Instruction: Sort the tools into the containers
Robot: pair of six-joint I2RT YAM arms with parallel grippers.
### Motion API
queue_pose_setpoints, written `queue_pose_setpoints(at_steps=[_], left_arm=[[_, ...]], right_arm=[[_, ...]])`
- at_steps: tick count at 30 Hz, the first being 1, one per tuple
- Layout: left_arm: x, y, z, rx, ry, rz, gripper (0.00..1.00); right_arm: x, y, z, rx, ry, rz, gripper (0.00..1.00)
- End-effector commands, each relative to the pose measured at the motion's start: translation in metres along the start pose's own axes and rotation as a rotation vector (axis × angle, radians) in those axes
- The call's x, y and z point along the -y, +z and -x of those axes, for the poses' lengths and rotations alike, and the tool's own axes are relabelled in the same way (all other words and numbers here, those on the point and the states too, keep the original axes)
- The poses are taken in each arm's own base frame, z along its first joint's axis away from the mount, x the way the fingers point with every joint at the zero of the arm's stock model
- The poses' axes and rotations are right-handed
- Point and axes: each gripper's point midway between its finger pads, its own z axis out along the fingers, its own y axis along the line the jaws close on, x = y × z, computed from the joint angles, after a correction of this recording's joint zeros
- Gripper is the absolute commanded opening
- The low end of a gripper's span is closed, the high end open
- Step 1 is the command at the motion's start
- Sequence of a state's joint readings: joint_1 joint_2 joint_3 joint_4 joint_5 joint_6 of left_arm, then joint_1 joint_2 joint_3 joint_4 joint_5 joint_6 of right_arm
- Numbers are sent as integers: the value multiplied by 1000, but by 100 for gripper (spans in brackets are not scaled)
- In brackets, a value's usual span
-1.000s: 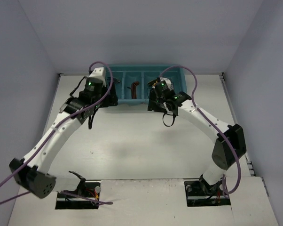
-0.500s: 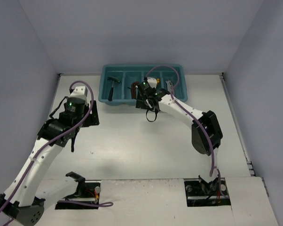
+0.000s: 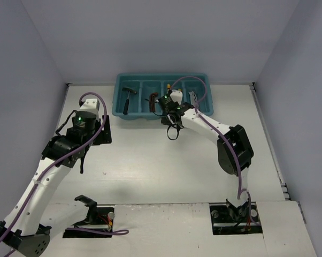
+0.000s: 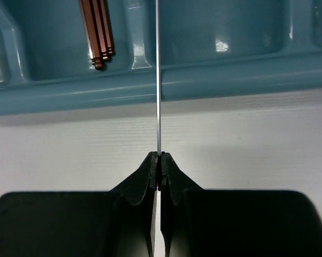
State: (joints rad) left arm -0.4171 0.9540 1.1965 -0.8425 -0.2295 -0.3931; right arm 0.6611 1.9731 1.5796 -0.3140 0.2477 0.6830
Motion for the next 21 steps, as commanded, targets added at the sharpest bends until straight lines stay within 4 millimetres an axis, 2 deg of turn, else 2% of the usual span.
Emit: queue_pose_setpoints(at_steps=[1, 7, 13, 21], left_arm=[[0, -2, 10, 25, 7, -2, 69], [0, -2, 12, 29, 8, -6, 69], [1, -3, 10, 25, 1, -10, 69], [-1, -2, 5, 20, -5, -2, 68]], right_arm=[[14, -37, 39, 99, 38, 16, 0], [41, -33, 52, 72, 54, 24, 4], [52, -24, 63, 38, 35, 60, 7], [44, -17, 65, 19, -15, 97, 22]])
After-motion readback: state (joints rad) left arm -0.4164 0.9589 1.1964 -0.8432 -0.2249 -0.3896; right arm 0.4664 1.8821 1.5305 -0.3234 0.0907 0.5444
